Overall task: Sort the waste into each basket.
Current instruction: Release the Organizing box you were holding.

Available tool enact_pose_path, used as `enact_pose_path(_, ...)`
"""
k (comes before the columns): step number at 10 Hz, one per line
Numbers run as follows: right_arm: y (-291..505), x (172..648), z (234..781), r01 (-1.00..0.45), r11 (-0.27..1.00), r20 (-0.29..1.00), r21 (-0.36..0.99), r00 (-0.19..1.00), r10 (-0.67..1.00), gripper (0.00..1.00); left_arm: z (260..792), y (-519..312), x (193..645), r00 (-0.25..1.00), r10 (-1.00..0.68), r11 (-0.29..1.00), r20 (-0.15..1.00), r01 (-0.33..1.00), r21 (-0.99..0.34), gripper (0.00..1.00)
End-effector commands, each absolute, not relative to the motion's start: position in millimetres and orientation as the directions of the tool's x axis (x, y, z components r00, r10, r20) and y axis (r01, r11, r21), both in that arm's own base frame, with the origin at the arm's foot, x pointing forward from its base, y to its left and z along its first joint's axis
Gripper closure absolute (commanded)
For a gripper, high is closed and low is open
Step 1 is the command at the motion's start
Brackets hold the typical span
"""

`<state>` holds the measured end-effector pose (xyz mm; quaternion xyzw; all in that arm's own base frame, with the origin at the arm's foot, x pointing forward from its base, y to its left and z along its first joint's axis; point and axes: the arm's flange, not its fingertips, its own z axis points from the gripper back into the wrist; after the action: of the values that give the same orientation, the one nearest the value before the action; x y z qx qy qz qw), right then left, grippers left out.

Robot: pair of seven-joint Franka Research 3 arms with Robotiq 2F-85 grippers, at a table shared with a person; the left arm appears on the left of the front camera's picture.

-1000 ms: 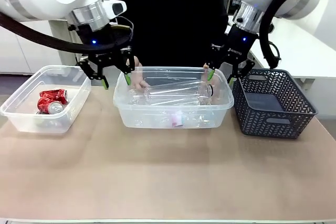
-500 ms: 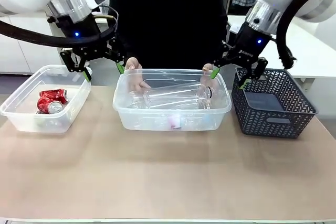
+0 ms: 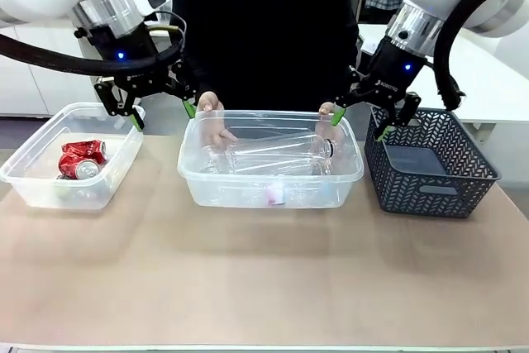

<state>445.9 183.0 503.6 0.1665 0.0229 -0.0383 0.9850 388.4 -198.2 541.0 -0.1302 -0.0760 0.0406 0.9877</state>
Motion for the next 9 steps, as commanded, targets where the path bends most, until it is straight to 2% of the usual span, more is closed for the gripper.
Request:
enact_pose_path(1,185.3,448.6,504.9,0.103,0.945,-0.043,0.310,0.995,-0.094,0.00,541.7,-197.5,389.3,0.983,0.098,0.965,0.154,-0.056,-0.257,0.00)
enact_pose_path(2,185.3,448.6,504.9,0.103,0.945,-0.043,0.310,0.995,-0.094,0.00,541.0,-198.2,388.4,0.985,0.100,0.963,0.140,-0.061,-0.263,0.00)
enact_pose_path(3,183.0,446.0,503.6,0.083,0.942,-0.058,0.326,0.996,-0.068,0.00,565.3,-196.9,377.0,0.990,0.035,0.951,0.135,0.008,-0.308,0.00)
enact_pose_path(5,114.4,353.9,564.7,0.013,0.868,0.016,0.496,1.000,-0.024,0.00,604.7,-180.5,314.4,0.990,-0.093,0.931,0.109,0.125,-0.343,0.00)
enact_pose_path(6,89.9,300.4,578.2,0.032,0.862,0.062,0.506,0.995,-0.073,0.00,609.5,-165.5,275.2,0.984,-0.156,0.914,0.090,0.178,-0.364,0.00)
enact_pose_path(7,81.0,265.0,579.1,0.012,0.851,0.086,0.524,0.994,-0.067,0.00,608.0,-159.6,250.3,0.986,-0.138,0.932,0.088,0.160,-0.326,0.00)
enact_pose_path(8,79.7,249.7,573.3,0.029,0.860,0.117,0.510,0.988,-0.103,0.00,601.2,-164.7,238.6,0.982,-0.160,0.924,0.097,0.183,-0.337,0.00)
enact_pose_path(9,88.5,255.9,562.2,0.011,0.872,0.139,0.490,0.986,-0.091,0.00,589.5,-173.3,245.7,0.984,-0.160,0.921,0.085,0.179,-0.346,0.00)
